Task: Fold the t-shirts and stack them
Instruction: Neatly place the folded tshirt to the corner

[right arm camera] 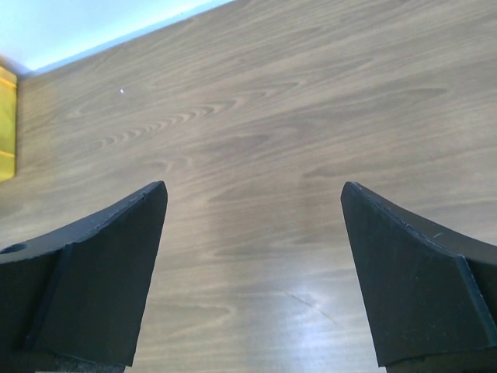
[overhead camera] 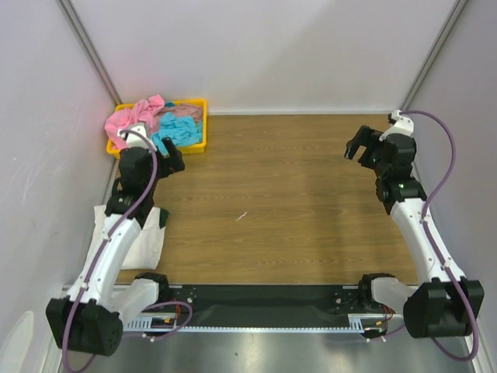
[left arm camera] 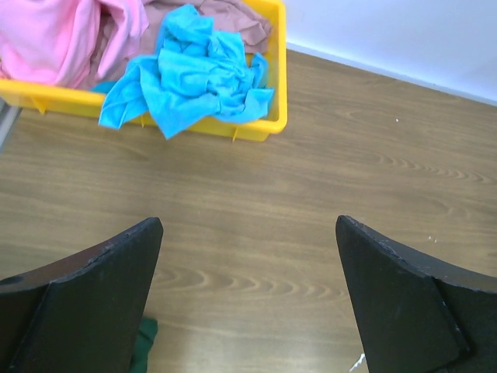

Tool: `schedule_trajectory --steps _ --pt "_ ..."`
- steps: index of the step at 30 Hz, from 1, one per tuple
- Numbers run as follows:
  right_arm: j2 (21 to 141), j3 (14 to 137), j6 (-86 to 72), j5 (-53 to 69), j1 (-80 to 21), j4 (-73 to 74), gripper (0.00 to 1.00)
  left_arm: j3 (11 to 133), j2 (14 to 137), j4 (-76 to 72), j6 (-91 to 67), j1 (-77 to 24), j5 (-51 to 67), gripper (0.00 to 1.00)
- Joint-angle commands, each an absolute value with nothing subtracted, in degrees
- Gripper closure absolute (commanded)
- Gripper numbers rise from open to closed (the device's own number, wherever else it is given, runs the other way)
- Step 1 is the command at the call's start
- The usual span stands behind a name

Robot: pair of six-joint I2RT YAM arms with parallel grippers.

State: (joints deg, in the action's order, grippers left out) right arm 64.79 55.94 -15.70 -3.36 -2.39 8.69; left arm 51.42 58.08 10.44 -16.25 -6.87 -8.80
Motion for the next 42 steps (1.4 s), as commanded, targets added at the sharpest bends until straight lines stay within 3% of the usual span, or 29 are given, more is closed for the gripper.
schedule_trajectory --steps 1,9,21,42 --pt "60.04 53.36 -13.71 -5.27 -2.29 6.68 0.00 47.48 51.88 9.84 -17.75 -6.42 -8.61 0.00" --pt "44.67 39.04 -15.55 -10.81 -2.29 1.94 0.00 41.58 43.16 14.06 -20.73 -6.50 -5.99 0.00" --pt "25.33 26.11 -23.99 -8.97 -2.37 4.66 0.00 34.46 27.61 10.82 -25.40 -6.50 -7.12 0.00" --pt "33.75 29.26 -23.38 -6.50 -2.46 2.72 0.00 35.25 29.00 11.95 -24.08 -6.50 -9.67 0.00"
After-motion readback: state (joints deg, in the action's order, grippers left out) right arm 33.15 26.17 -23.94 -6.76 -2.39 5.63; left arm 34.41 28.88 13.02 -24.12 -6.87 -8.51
